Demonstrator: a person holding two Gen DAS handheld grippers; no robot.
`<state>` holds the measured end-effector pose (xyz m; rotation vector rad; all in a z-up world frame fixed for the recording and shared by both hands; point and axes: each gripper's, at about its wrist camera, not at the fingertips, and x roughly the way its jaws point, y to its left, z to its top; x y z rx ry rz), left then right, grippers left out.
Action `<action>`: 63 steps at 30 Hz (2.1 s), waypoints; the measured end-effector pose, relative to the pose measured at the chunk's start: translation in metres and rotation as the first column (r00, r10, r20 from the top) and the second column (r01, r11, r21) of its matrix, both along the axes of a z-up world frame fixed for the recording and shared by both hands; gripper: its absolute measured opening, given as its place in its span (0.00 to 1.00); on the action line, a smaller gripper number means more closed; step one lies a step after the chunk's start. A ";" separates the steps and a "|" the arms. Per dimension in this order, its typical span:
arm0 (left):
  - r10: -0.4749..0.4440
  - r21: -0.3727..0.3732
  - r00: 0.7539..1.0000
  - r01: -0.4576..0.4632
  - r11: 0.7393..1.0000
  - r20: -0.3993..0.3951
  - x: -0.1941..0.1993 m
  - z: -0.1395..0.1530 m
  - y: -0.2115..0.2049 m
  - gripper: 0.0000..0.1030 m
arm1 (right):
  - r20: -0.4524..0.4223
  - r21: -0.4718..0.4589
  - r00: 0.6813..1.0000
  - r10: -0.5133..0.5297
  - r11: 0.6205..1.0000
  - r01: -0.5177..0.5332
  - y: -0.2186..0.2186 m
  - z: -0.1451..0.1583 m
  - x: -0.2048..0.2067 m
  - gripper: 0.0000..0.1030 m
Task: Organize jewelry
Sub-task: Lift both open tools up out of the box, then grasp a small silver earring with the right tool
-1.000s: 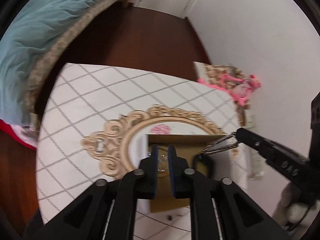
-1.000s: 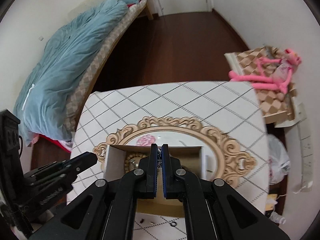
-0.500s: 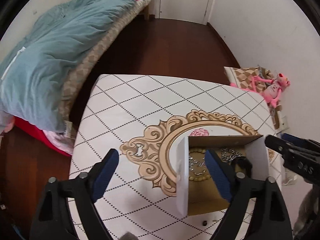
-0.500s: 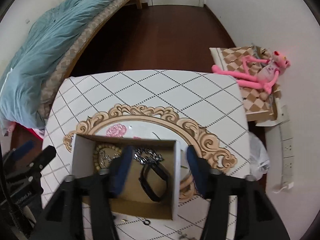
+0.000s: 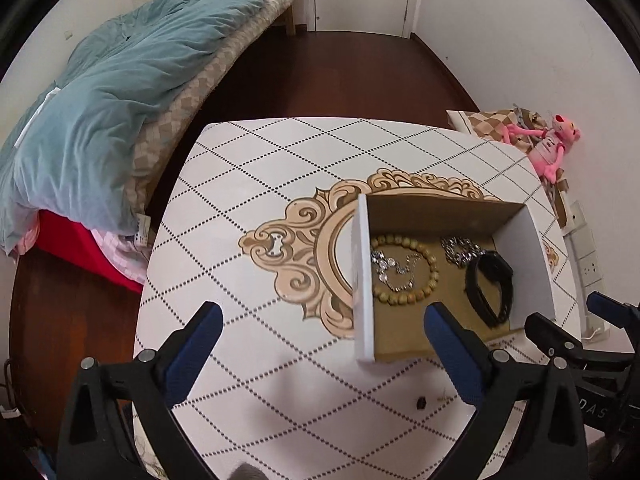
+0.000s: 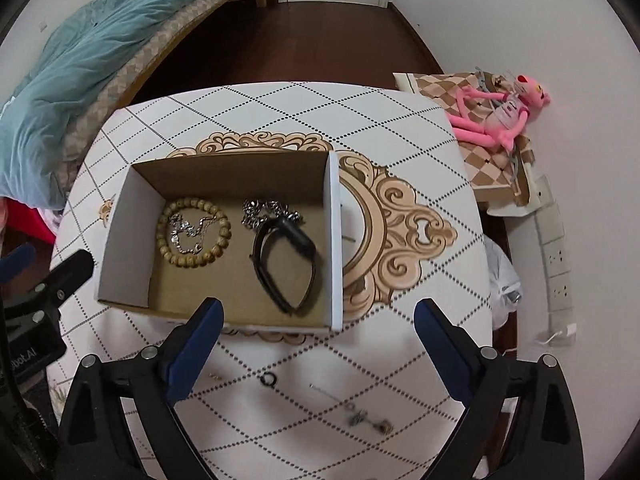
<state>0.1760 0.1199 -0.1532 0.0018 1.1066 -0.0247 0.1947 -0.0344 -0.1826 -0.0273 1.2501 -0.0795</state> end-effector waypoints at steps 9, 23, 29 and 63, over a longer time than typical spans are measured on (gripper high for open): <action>0.013 0.009 0.998 -0.013 1.000 0.066 -0.036 0.033 0.003 1.00 | 0.095 -0.013 0.995 0.008 1.000 -0.007 0.007 0.041 -0.033 0.95; 0.002 0.006 0.988 -0.003 1.000 0.152 -0.096 0.087 0.008 1.00 | 0.236 -0.020 0.972 0.014 1.000 -0.010 0.016 0.105 -0.099 0.95; -0.002 0.008 0.983 0.001 1.000 0.185 -0.116 0.102 0.008 1.00 | 0.270 -0.013 0.963 0.015 1.000 -0.012 0.018 0.124 -0.120 0.95; 0.032 0.128 0.996 -0.021 0.992 -0.087 -0.106 -0.065 -0.016 1.00 | 0.061 0.102 0.974 -0.219 0.972 0.212 -0.082 -0.058 -0.125 0.52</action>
